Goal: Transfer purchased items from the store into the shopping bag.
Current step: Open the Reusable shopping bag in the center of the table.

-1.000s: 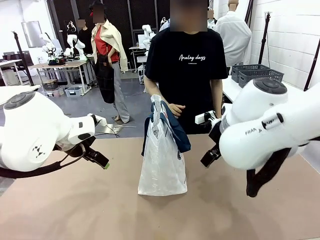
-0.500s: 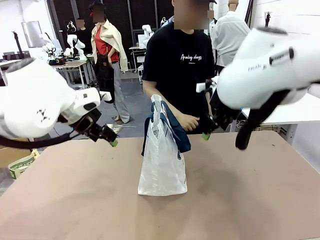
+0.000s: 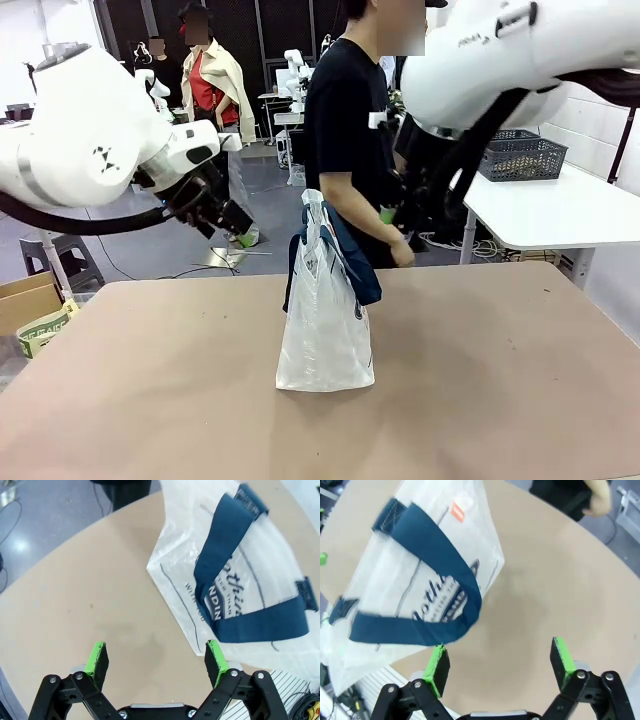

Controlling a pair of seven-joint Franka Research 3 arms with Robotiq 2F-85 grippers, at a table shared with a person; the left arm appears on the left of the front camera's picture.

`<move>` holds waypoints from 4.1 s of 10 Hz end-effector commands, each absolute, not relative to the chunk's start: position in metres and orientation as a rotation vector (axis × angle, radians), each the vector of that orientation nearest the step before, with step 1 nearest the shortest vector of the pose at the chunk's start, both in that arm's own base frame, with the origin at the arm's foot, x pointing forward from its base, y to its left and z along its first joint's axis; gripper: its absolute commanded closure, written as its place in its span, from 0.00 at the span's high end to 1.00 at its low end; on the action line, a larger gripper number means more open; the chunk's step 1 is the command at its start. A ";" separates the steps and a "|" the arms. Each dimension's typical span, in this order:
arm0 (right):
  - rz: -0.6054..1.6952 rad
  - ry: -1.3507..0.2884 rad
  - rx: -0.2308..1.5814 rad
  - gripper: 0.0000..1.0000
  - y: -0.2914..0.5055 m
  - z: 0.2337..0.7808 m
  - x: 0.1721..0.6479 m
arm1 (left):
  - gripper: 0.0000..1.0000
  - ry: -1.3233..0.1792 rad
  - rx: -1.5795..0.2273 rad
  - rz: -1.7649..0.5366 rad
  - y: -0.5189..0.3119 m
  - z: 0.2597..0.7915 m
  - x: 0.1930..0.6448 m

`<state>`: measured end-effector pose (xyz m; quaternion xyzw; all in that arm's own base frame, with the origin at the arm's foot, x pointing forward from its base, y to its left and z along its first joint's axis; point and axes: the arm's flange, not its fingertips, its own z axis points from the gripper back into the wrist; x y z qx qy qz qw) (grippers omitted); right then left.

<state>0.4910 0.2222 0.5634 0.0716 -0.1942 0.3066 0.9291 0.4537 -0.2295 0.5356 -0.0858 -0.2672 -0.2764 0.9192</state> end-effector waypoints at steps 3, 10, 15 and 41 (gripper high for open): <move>0.628 -0.398 0.147 1.00 0.222 0.563 0.491 | 1.00 -0.549 -0.176 -0.568 -0.229 0.536 0.454; 0.344 -0.265 0.287 1.00 0.301 0.583 0.544 | 1.00 -0.512 -0.345 -0.441 -0.289 0.561 0.496; 0.316 -0.181 0.342 1.00 0.320 0.570 0.563 | 1.00 -0.505 -0.377 -0.366 -0.305 0.553 0.514; 0.207 -0.065 0.324 1.00 0.306 0.533 0.576 | 1.00 -0.436 -0.400 -0.290 -0.311 0.539 0.472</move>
